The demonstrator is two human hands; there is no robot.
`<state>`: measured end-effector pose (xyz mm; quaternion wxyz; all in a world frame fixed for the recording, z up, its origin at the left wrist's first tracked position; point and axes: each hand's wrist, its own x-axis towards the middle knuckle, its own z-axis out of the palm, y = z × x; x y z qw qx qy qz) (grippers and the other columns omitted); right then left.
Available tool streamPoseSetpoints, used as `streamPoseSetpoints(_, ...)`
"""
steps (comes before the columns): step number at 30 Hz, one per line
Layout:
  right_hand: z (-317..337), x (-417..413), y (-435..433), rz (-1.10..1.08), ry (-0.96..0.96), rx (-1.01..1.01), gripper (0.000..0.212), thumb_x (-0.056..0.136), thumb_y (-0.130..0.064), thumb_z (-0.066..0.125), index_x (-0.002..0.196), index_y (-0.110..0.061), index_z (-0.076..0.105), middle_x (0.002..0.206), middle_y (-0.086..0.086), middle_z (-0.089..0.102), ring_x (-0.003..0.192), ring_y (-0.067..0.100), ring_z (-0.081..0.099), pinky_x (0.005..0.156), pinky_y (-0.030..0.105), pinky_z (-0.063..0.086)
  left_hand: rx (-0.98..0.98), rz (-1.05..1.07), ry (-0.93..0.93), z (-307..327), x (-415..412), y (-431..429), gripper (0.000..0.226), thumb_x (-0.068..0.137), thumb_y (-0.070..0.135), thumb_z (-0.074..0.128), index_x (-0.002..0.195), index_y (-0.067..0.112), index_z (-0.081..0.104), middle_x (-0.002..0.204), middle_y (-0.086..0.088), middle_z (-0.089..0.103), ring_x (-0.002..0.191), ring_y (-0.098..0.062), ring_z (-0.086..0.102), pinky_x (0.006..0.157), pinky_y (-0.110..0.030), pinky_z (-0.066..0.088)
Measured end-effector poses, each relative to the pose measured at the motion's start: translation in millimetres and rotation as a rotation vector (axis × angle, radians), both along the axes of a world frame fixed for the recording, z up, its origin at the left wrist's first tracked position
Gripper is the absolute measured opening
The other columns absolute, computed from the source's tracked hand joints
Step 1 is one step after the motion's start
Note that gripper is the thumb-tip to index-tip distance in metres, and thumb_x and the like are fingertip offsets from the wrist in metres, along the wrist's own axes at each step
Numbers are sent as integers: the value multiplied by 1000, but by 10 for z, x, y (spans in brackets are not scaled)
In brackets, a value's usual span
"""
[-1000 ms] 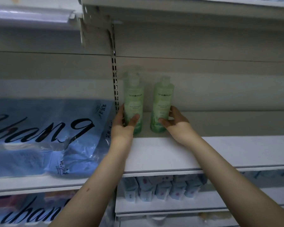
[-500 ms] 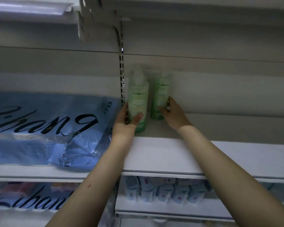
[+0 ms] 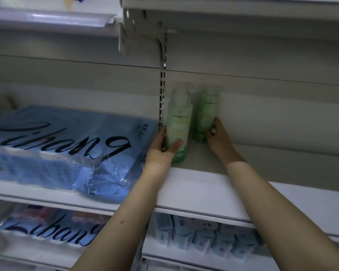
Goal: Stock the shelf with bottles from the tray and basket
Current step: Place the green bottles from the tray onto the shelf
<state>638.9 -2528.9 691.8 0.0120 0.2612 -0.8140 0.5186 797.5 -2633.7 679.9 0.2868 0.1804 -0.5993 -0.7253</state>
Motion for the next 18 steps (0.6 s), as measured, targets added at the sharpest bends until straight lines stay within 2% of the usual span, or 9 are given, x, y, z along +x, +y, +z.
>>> streamPoseSetpoints(3,4,16,26,-17,-47,-9,52,96,-11,56,145,-13,36,140,9,52,126,25,51,98,27,40,9,-1,-1,1,1,-5,64,85,15,71,143,25,45,135,-4,58,122,-21,57,102,-40,48)
streamPoseSetpoints(7,-5,180,186,-107,-228,-78,73,96,-33,59,154,-17,18,149,11,41,131,26,45,102,33,39,-51,1,-22,13,14,10,62,87,16,70,142,29,45,135,-2,59,121,-22,57,103,-43,47)
streamPoseSetpoints(13,121,627,472,-252,-299,-239,61,94,-26,62,147,-12,36,144,11,48,126,26,51,108,38,42,-149,29,-174,151,192,124,64,93,28,63,149,17,33,145,-5,49,129,-25,49,100,-26,38)
streamPoseSetpoints(16,292,1005,584,-273,-283,-361,51,94,-22,62,141,-12,45,133,8,54,114,22,54,105,35,44,-150,12,-166,259,515,195,64,95,33,60,147,9,32,148,-6,41,132,-23,44,93,-21,32)
streamPoseSetpoints(18,386,1323,612,-278,-258,-421,48,96,-23,60,140,-13,46,127,4,56,113,20,55,99,33,47,-148,-49,-142,329,783,220,61,96,33,57,146,7,33,146,-5,42,128,-16,43,92,-20,29)
